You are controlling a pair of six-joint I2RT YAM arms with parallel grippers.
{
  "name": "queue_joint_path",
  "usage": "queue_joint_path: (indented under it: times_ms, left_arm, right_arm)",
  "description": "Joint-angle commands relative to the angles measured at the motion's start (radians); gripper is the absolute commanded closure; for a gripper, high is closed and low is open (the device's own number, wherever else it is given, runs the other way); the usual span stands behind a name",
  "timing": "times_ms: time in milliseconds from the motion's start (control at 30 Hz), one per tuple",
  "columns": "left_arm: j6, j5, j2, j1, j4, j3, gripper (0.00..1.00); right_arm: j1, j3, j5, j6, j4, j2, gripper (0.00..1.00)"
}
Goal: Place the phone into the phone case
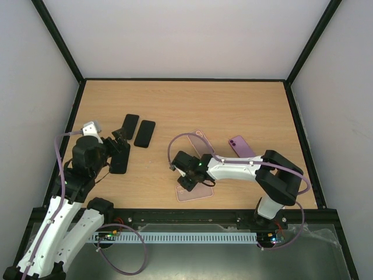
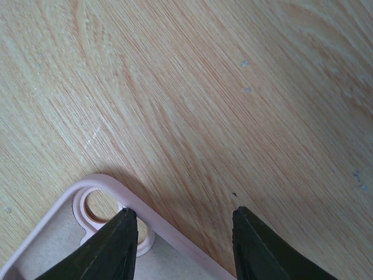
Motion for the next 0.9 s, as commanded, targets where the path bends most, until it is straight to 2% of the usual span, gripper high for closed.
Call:
queue_joint_path:
  times_ms: [0, 300, 533, 633, 700, 867]
  left_arm:
    - [0.014, -0.008, -0.005, 0.006, -0.013, 0.01, 0.0]
    - [0.018, -0.008, -0.005, 0.005, -0.017, 0.013, 0.0]
    - [0.018, -0.009, -0.009, 0.005, -0.019, 0.014, 0.0]
    - [0.02, -0.01, -0.012, 0.006, -0.019, 0.014, 0.0]
    - [0.022, -0.012, -0.014, 0.005, -0.019, 0.013, 0.0]
    - [0.019, -0.009, -0.013, 0.006, -0.021, 0.013, 0.0]
  right_arm:
    - [0.004, 0.031, -0.009, -0.034, -0.022, 0.017, 0.56]
    - [0.006, 0.037, -0.06, -0.058, -0.03, 0.054, 0.56]
    - [0.006, 0.051, -0.021, -0.058, -0.023, 0.056, 0.72]
    - [0.005, 0.06, -0.013, -0.052, -0.012, 0.047, 0.85]
    - [0.005, 0.067, -0.001, -0.042, -0.002, 0.046, 0.97]
    - [-0.002, 0.082, 0.03, 0.024, 0.064, 0.027, 0.98]
